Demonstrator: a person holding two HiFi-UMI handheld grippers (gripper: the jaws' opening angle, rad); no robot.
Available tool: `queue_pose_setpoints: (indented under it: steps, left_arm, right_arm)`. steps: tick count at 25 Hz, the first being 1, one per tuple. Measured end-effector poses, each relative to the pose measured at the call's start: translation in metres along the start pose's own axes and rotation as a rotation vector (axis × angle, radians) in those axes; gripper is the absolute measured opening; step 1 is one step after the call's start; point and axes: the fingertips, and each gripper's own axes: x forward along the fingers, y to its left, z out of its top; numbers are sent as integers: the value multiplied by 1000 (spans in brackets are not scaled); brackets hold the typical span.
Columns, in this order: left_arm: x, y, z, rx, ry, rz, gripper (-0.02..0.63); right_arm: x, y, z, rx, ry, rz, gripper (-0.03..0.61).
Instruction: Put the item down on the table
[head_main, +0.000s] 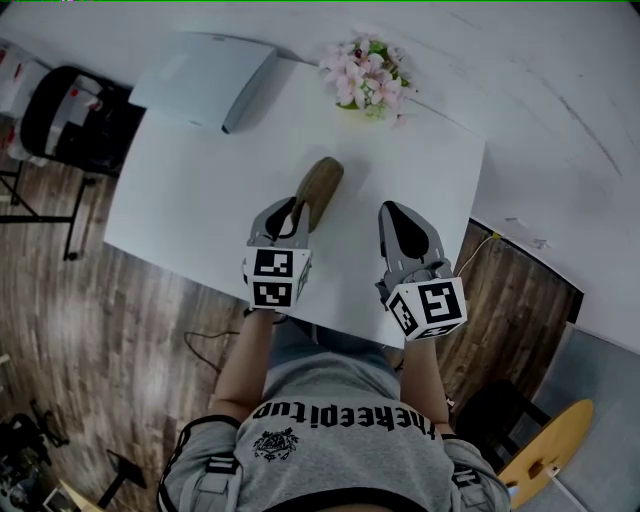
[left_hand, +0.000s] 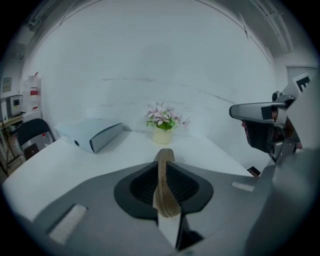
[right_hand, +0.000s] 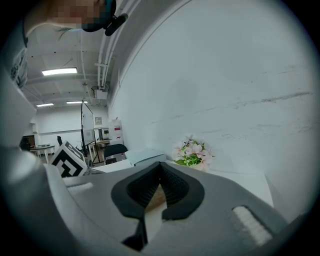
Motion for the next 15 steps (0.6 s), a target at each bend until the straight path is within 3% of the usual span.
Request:
queue_pose_setpoints:
  steps: [3,15]
  left_arm:
    - [-15,3,6,0,-26,6,17]
    - [-76,1,44,10,-180,-34,17]
  right_arm:
    - [-4,9,1,-6,-7,0,0]
    - [-27,40,7,-24,-43,-24,0]
